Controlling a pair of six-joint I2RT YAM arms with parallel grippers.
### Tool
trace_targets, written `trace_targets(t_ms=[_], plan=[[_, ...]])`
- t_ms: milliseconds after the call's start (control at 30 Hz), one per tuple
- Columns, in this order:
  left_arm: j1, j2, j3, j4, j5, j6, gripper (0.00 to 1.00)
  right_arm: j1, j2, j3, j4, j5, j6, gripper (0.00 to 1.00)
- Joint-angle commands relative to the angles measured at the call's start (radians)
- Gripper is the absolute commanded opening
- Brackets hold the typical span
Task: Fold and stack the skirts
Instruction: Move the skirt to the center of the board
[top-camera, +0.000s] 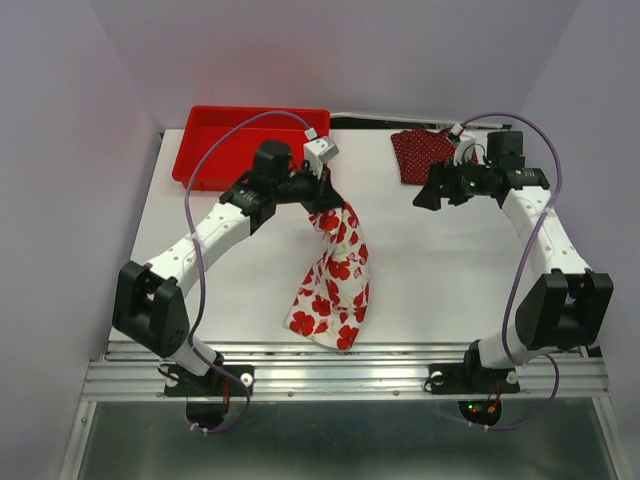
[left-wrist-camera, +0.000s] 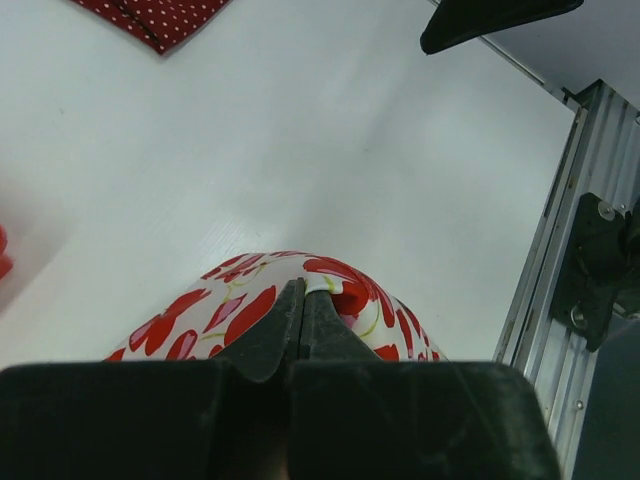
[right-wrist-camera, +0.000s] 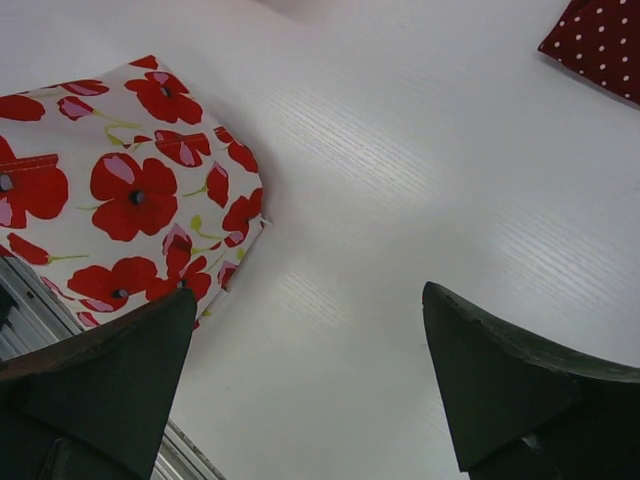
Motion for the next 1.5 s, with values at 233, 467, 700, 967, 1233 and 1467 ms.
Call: trace_targets(t_ms=[233,467,700,967,1233,1467], plan=[[-0.021,0.063,0.226,-0.049,-0.167,0.027,0.0,-0.008,0.043,0.024,-0.052,-0.025,-0.035,1.0],[-0.033,0.038,0.105,0.032,-0.253,-0.391,0.0,0.043,-0.075,-0.107,0.107,-0.09,0.106,0.88],[-0.2,0.066,0.083,0.054,-0.31,-0.518,0.0,0.043,-0.055,-0.119,0.056,-0.027,0.048,0.84],[-0.364,0.196,0.079,0.104,-0.261,-0.429,0.22,0.023,-0.02,-0.033,0.062,0.205,0.088,0.85],[-0.374,0.039,0.01,0.1,-0.275,-0.157,0.82,-0.009,0.054,0.043,0.005,0.073,0.046,0.86],[0.021,-0.149,-0.125,-0.05,-0.152,-0.156,0.85,0.269,0.028,0.002,-0.01,0.187,-0.001,0.78]])
